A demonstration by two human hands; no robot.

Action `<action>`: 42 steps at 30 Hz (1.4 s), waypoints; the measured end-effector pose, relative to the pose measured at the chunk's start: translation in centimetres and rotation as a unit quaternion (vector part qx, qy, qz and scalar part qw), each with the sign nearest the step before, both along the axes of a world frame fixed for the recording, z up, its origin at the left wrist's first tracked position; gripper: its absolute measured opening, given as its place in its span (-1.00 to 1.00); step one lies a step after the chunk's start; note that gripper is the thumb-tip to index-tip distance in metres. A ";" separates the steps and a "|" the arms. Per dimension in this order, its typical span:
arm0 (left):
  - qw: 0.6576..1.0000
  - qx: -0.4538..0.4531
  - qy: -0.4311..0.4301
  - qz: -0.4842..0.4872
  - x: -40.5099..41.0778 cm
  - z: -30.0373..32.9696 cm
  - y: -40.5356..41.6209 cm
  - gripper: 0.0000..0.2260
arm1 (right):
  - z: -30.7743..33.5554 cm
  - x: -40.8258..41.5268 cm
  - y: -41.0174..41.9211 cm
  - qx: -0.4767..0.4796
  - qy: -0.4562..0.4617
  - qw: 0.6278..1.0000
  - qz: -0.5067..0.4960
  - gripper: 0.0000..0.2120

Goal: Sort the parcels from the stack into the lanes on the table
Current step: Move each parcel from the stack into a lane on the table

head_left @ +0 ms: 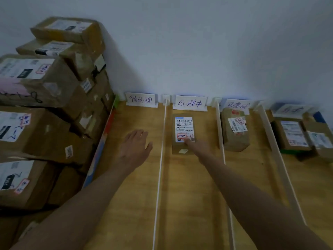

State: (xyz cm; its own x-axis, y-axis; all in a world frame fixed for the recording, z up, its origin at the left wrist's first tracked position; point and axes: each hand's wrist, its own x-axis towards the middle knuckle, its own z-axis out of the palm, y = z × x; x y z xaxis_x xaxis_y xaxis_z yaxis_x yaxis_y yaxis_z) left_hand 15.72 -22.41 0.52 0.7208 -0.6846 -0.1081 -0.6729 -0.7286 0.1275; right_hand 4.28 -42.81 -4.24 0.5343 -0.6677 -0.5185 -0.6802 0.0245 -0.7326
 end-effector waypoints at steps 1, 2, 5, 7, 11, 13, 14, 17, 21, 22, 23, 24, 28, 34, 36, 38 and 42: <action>1.000 0.005 -0.001 0.005 0.6 -0.5 -0.2 -0.55 | -0.4 1.0 -0.5 0.000 0.004 1.000 0.002 -0.57; 1.000 0.008 -0.001 0.011 1.1 -0.9 -0.4 -0.55 | -0.8 2.0 -0.9 -0.002 0.010 1.000 0.006 -0.59; 1.000 0.009 0.003 0.026 2.4 -1.8 -0.8 -0.55 | -2.0 4.6 -1.8 -0.004 0.017 1.000 0.005 -0.58; 0.999 0.012 0.003 0.031 3.0 -2.4 -1.0 -0.55 | -3.0 6.1 -2.2 0.004 0.016 1.000 -0.007 -0.54; 0.999 0.019 0.007 0.041 3.8 -3.3 -0.9 -0.54 | -4.2 7.9 -2.5 0.007 0.023 1.000 -0.017 -0.55; 0.999 0.023 0.007 0.042 4.1 -3.6 -0.8 -0.54 | -4.8 8.4 -2.6 0.009 0.020 0.999 -0.027 -0.55; 0.999 0.025 0.008 0.041 4.2 -3.7 -0.7 -0.54 | -5.1 8.6 -2.5 0.014 0.021 0.999 -0.030 -0.56; 0.999 0.032 0.009 0.035 4.2 -3.8 -0.5 -0.54 | -5.4 8.6 -2.2 0.024 0.027 0.999 -0.029 -0.57; 0.999 0.034 0.011 0.036 3.8 -3.1 -0.3 -0.54 | -4.0 7.9 -2.0 -0.005 0.048 0.998 -0.026 -0.47; 0.999 0.034 0.012 0.036 3.7 -2.8 -0.2 -0.54 | -3.3 7.5 -2.0 -0.021 0.050 0.998 -0.019 -0.47; 0.999 0.035 0.013 0.036 3.7 -2.4 0.0 -0.54 | -2.6 7.1 -1.8 -0.039 0.048 0.998 -0.010 -0.47; 0.999 0.037 0.011 0.035 3.6 -2.1 0.2 -0.54 | -1.9 6.6 -1.6 -0.062 0.043 0.997 0.002 -0.49; 0.998 0.044 0.008 0.037 2.6 -0.1 1.7 -0.54 | 1.4 3.4 0.2 -0.214 0.040 0.972 0.088 -0.54; 0.998 0.049 -0.034 0.009 -0.7 3.1 5.8 -0.53 | 6.0 -2.5 5.6 -0.351 0.039 0.920 0.168 -0.55; 0.998 0.048 -0.044 -0.004 -1.9 3.9 7.7 -0.52 | 7.3 -4.4 8.0 -0.379 0.044 0.907 0.175 -0.53; 0.998 0.038 -0.043 -0.018 -3.2 4.7 9.8 -0.51 | 8.5 -6.2 10.8 -0.402 0.046 0.898 0.170 -0.51; 0.998 0.012 -0.049 -0.045 -6.0 6.5 14.9 -0.52 | 10.9 -9.4 17.1 -0.418 0.065 0.892 0.161 -0.52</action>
State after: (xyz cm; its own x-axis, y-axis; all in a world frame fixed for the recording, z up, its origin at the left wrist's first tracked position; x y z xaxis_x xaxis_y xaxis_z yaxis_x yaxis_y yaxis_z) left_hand 9.70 -7.56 6.99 0.6649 -0.7447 -0.0570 -0.7436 -0.6672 0.0423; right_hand -5.14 -25.66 6.65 0.7402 -0.6721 0.0176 -0.6333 -0.7057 -0.3177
